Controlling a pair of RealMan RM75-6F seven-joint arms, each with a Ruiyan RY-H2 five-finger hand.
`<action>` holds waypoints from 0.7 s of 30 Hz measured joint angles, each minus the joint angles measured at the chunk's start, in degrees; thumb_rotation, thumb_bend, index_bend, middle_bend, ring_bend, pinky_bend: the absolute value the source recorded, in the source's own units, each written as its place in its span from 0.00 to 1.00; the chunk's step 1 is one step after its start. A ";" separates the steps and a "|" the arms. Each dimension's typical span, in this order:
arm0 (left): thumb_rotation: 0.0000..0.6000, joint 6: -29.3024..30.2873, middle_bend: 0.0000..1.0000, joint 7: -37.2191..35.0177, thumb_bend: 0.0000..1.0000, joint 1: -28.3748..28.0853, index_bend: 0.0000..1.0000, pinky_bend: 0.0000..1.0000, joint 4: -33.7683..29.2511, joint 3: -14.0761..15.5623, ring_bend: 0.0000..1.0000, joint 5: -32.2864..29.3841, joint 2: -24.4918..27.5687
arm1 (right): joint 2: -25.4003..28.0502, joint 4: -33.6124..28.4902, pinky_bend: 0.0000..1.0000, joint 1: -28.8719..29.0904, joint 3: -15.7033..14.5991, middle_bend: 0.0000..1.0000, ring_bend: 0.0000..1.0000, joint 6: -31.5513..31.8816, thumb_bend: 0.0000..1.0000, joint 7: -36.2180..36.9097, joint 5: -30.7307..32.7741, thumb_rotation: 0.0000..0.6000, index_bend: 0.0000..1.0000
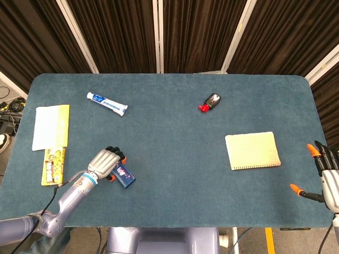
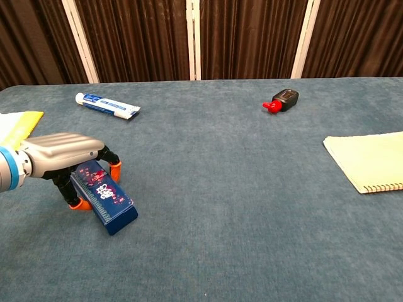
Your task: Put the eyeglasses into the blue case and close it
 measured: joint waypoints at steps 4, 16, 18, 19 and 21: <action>1.00 -0.09 0.14 -0.38 0.13 0.03 0.35 0.13 -0.34 0.04 0.07 0.09 0.36 | -0.01 -0.08 0.00 0.03 -0.07 0.00 0.00 -0.13 0.00 -0.15 -0.06 1.00 0.00; 1.00 4.42 0.00 -1.10 0.00 1.53 0.00 0.00 -2.89 -0.26 0.00 1.97 2.88 | 0.20 -0.37 0.00 -0.01 -0.16 0.00 0.00 0.00 0.00 0.18 -0.49 1.00 0.00; 1.00 7.56 0.00 -1.15 0.00 2.70 0.00 0.00 -4.19 -0.35 0.00 2.91 4.06 | 0.28 -0.43 0.00 -0.07 -0.21 0.00 0.00 0.21 0.00 0.39 -0.81 1.00 0.00; 1.00 9.08 0.00 -1.11 0.00 3.33 0.00 0.00 -4.80 -0.35 0.00 3.31 4.63 | 0.32 -0.45 0.00 -0.11 -0.22 0.00 0.00 0.37 0.00 0.48 -0.96 1.00 0.00; 1.00 13.11 0.00 -0.99 0.00 5.25 0.00 0.00 -6.62 -0.19 0.00 4.32 6.24 | 0.40 -0.46 0.00 -0.26 -0.25 0.00 0.00 0.89 0.00 0.73 -1.38 1.00 0.00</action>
